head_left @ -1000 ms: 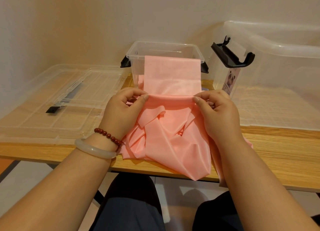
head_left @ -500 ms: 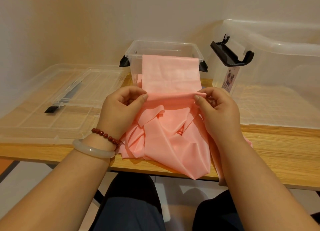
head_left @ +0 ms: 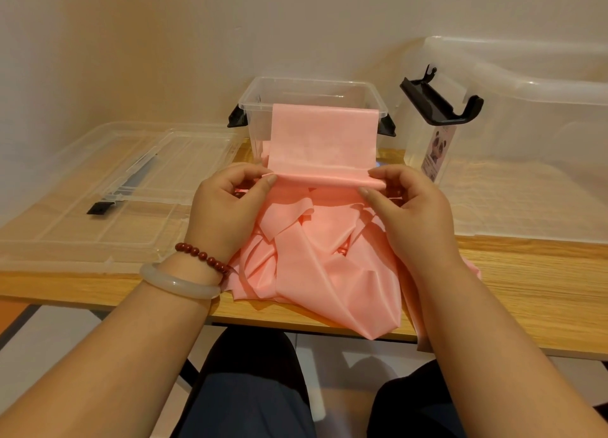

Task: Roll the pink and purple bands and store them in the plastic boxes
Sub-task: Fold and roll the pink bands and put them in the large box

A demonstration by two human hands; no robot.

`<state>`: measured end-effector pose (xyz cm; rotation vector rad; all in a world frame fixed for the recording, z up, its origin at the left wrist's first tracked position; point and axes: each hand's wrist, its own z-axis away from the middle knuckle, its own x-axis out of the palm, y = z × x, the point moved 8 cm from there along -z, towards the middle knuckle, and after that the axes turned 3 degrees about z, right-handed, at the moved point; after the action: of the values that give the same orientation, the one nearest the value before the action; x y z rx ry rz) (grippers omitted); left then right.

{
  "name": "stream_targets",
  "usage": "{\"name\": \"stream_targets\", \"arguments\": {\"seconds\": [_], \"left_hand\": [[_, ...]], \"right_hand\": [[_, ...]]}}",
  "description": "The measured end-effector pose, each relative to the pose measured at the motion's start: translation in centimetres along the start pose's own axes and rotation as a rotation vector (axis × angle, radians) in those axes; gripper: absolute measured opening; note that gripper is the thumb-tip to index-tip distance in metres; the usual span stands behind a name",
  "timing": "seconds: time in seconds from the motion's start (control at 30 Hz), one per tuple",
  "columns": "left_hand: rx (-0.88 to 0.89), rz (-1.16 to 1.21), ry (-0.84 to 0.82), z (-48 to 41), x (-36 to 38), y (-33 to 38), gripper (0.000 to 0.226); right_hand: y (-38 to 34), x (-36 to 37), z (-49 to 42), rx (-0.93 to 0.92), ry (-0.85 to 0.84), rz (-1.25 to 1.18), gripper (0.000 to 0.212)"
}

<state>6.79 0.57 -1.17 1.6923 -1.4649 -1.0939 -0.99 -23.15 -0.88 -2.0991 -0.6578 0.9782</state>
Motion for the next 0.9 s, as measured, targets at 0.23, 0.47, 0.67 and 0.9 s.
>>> {"name": "stream_targets", "arguments": {"seconds": [0.23, 0.47, 0.67, 0.9], "left_hand": [[-0.011, 0.039, -0.027, 0.10, 0.27, -0.02, 0.017], [-0.036, 0.053, -0.070, 0.39, 0.71, 0.03, 0.019], [-0.003, -0.009, -0.049, 0.28, 0.49, 0.15, 0.012], [0.033, -0.059, -0.058, 0.24, 0.58, 0.41, 0.011]], "right_hand": [[-0.63, -0.59, -0.08, -0.064, 0.077, 0.035, 0.010], [-0.27, -0.50, 0.07, -0.007, 0.052, -0.019, 0.018], [0.06, -0.11, 0.06, 0.019, 0.012, 0.006, 0.021], [-0.20, -0.65, 0.01, -0.008, 0.081, -0.001, 0.008]]}}
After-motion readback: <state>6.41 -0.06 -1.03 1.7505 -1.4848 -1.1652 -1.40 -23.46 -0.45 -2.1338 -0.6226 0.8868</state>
